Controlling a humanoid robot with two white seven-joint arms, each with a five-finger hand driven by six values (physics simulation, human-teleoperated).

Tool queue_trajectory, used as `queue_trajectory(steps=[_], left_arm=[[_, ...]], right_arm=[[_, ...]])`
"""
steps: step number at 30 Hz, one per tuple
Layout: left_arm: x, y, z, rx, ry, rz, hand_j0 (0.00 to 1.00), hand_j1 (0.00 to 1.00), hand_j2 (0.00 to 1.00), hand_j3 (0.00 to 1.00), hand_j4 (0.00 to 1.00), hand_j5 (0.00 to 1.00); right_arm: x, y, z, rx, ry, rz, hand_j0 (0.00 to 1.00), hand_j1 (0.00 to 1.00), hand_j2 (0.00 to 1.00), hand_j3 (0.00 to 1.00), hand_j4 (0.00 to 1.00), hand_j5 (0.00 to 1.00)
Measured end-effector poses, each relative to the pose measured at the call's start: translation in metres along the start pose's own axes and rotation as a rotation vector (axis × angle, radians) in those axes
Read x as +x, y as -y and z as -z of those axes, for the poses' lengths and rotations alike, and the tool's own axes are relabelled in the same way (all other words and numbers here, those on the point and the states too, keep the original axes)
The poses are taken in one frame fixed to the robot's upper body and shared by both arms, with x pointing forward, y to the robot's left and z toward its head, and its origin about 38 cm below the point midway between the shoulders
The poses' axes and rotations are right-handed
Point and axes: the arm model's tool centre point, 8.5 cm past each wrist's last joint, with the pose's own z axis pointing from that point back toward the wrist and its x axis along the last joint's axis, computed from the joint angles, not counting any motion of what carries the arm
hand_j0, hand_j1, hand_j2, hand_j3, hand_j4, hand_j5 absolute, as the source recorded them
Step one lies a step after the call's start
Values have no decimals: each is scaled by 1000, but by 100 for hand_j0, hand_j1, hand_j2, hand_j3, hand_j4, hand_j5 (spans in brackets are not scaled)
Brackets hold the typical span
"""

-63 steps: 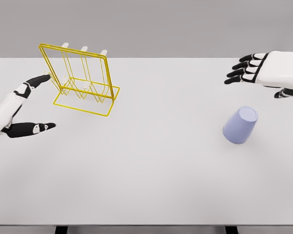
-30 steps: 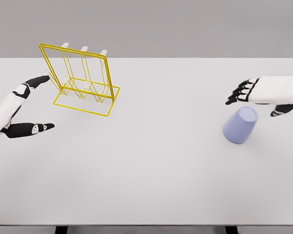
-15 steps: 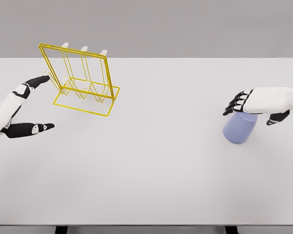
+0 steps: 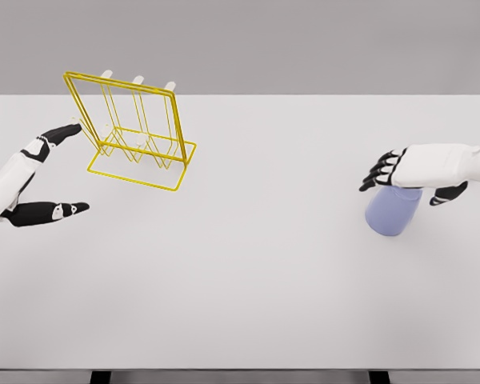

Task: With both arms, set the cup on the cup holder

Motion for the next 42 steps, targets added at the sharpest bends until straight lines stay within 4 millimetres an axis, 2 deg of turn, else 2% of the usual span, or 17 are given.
queue_trajectory(steps=[8, 12, 17, 20, 23, 26, 34, 39, 42], left_arm=[[0, 0, 0, 0, 0, 0, 100, 100, 100, 100, 100, 100], [0, 0, 0, 0, 0, 0, 100, 100, 100, 100, 100, 100], [0, 0, 0, -1, -1, -1, 100, 100, 100, 100, 100, 100], [0, 0, 0, -1, -1, -1, 100, 100, 100, 100, 100, 100], [0, 0, 0, -1, -1, -1, 100, 100, 100, 100, 100, 100], [0, 0, 0, 0, -1, -1, 100, 100, 100, 100, 100, 100], [0, 1, 0, 0, -1, -1, 100, 100, 100, 100, 100, 100], [0, 1, 0, -1, -1, 0, 100, 100, 100, 100, 100, 100], [0, 1, 0, -1, -1, 0, 100, 100, 100, 100, 100, 100]], right_arm=[[11, 3, -2, 0, 22, -28, 97, 97, 97, 97, 97, 97], [11, 3, -3, 0, 20, -28, 88, 88, 88, 88, 88, 88], [10, 3, -3, 1, 20, -26, 63, 63, 63, 63, 63, 63], [10, 3, -4, -2, 16, -20, 58, 58, 58, 58, 58, 58], [10, 3, -3, -8, 14, -16, 57, 57, 57, 57, 57, 57], [10, 2, -3, -5, 12, -21, 51, 51, 51, 51, 51, 51], [9, 11, -7, -21, 10, -36, 47, 47, 47, 47, 47, 47], [6, 25, -12, -64, -4, -51, 47, 47, 47, 47, 47, 47], [11, 38, -6, -104, 16, -70, 47, 47, 47, 47, 47, 47]])
